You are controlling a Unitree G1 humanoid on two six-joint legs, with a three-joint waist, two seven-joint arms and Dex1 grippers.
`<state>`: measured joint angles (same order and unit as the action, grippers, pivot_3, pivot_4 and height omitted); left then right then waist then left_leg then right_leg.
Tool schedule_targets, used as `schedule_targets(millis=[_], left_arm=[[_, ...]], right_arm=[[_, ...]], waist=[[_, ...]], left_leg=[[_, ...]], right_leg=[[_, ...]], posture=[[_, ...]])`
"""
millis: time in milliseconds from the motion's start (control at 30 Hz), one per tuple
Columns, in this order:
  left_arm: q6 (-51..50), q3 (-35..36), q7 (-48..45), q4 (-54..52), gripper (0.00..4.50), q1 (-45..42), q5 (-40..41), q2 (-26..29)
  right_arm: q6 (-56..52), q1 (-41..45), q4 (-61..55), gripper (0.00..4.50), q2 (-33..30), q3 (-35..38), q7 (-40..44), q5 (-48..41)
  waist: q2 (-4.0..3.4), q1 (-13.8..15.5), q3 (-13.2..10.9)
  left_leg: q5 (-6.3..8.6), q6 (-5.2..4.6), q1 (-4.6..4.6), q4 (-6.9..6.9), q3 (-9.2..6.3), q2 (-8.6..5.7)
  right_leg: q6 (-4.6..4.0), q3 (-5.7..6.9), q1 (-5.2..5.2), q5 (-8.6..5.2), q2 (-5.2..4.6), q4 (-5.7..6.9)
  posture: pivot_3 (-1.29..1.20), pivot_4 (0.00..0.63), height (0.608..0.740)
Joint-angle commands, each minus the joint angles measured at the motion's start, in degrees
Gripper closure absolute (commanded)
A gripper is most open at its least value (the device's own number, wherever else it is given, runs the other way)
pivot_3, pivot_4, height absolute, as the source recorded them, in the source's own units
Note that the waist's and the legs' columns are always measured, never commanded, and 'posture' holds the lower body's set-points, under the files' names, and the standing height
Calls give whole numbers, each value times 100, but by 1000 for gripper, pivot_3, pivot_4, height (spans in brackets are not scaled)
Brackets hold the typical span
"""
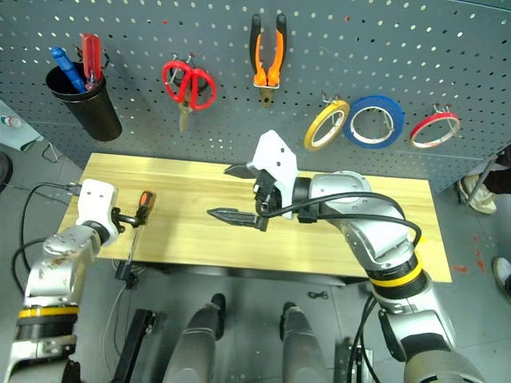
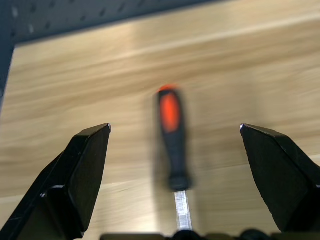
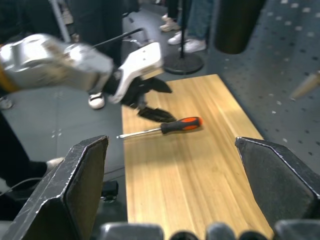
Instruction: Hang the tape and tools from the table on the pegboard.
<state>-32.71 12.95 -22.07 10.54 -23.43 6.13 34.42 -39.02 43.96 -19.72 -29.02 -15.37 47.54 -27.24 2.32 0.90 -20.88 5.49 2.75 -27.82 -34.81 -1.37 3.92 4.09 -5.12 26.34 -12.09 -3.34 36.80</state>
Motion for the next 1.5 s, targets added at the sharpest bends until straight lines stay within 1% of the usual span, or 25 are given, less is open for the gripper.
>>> schedule_targets(millis=[33,133,200,300,400,433,500,633,667,833,900,933,1000,1033,1067,1133,1200,1233,1300,1367,1400,1467,1500], left_arm=[[112,-247,-368,756,97,-375,-47,148],[396,-555,-453,1466,97,-686,-310,248],[567,-680,-495,1746,97,-790,-401,289],[776,-744,-539,2266,97,-1030,-422,256],[885,-756,-445,2830,97,-1298,-488,216],[859,-737,-439,2926,604,-1356,-473,205],[811,-747,-518,2997,1356,-1409,-441,201],[630,-748,-607,2853,3382,-1356,-398,214],[586,-733,-608,2777,3780,-1324,-386,221],[272,-489,-463,2035,3822,-1097,-224,193],[196,-537,-564,1390,3822,-845,-200,240],[54,-530,-621,851,3822,-635,-133,259],[-365,-443,-727,-589,3822,-105,72,325],[-506,-393,-750,-1066,3822,67,150,337],[-590,-366,-746,-1325,3822,167,189,342],[-843,-137,-690,-2124,3822,299,445,263],[-1153,230,-455,-2936,3822,233,773,38],[-1270,361,-333,-3226,3822,141,856,-22],[-1458,594,-90,-3672,3822,-154,969,-67],[-1581,742,96,-3854,3822,-386,1047,-87],[-1679,959,285,-3884,3822,-716,1204,-185],[-1485,1125,397,-3805,3822,-1273,1316,-147],[-1396,1143,406,-3760,3822,-1439,1349,-118]], right_arm=[[-76,201,-95,0,206,-51,-21,5],[-231,303,-110,0,404,-3,-119,-73],[-235,304,-156,0,406,-27,-116,5],[-183,234,-135,0,326,-92,-49,114],[-144,220,-56,0,330,-104,-21,193],[-141,228,-35,0,346,-102,-23,210],[-120,246,11,0,372,-104,-21,249],[15,265,149,0,372,-110,46,389],[45,275,189,0,372,-98,64,414],[170,210,238,0,344,20,167,405],[240,118,157,0,325,146,189,338],[218,41,73,0,295,284,219,218],[108,-123,-94,0,181,661,332,-123],[73,-175,-133,0,150,779,373,-238],[71,-205,-137,0,138,827,389,-292],[-97,-132,-48,0,242,1144,219,-600],[-238,102,88,0,411,1526,-49,-911],[-306,251,164,0,522,1688,-215,-1049],[-359,601,326,0,774,1988,-569,-1290],[-365,828,456,0,950,2146,-799,-1412],[-307,996,542,0,1034,2223,-932,-1419],[-207,1224,666,0,1151,2301,-1073,-1448],[-173,1287,705,0,1189,2321,-1106,-1461]], waist=[[-5,-2,-40],[-4,-16,-119],[-6,-20,-166],[-8,-21,-243],[-11,-21,-278],[-11,-21,-287],[-12,-22,-298],[-17,-42,-312],[-18,-46,-312],[-18,-41,-312],[-17,-29,-312],[-16,-20,-311],[-16,-5,-311],[-15,17,-310],[-15,46,-310],[-11,84,-307],[-8,122,-303],[-5,125,-297],[8,133,-287],[32,135,-256],[42,140,-229],[50,169,-182],[63,185,-160]], left_leg=[[0,0,0,1,1,-1],[0,0,-1,2,0,0],[0,-1,-2,3,-1,0],[0,-1,-4,3,-2,0],[-1,-1,-5,3,-5,1],[-1,0,-6,3,-5,0],[-2,0,-6,2,-4,0],[-2,0,-5,7,-4,0],[-2,0,-5,7,-4,1],[-2,1,-6,8,-4,0],[-2,1,-8,10,-4,1],[-2,1,-11,12,-5,0],[-2,4,-23,14,-6,1],[-3,5,-29,13,-7,-1],[-4,7,-41,12,-8,-1],[-5,8,-40,12,-8,0],[-11,18,-41,16,-13,3],[-13,22,-42,16,-13,4],[-19,30,-41,15,-14,4],[-25,37,-43,17,-18,4],[-26,39,-43,19,-19,4],[-27,39,-44,23,-22,4],[-29,41,-49,24,-27,4]], right_leg=[[1,0,-1,-4,-2,2],[-4,0,4,-5,-1,14],[-11,2,8,-8,0,23],[-12,3,12,-9,-1,27],[-5,5,17,-15,0,34],[-4,4,17,-16,0,33],[-3,4,16,-16,-1,32],[-3,4,17,-17,0,32],[-3,4,17,-17,0,33],[-2,4,17,-17,0,30],[-2,4,18,-17,0,28],[-3,6,19,-17,0,26],[-14,10,23,-10,-3,21],[-30,12,25,0,-7,21],[-36,16,32,4,-9,18],[-39,20,34,6,-8,19],[-39,28,35,7,-7,18],[-36,29,36,6,-7,18],[-25,32,35,10,-6,16],[-22,36,36,14,-5,13],[-23,38,35,15,-5,12],[-40,49,26,25,-7,-2],[-43,57,27,29,-7,-9]], posture=[[90,464,740],[82,481,740],[79,487,740],[76,503,740],[76,506,740],[76,506,740],[79,503,740],[85,493,740],[88,488,740],[107,460,740],[118,447,740],[128,436,740],[148,416,740],[152,411,740],[157,407,740],[188,377,740],[205,356,740],[218,332,740],[233,307,740],[243,293,740],[258,277,740],[276,251,740],[276,251,740]])
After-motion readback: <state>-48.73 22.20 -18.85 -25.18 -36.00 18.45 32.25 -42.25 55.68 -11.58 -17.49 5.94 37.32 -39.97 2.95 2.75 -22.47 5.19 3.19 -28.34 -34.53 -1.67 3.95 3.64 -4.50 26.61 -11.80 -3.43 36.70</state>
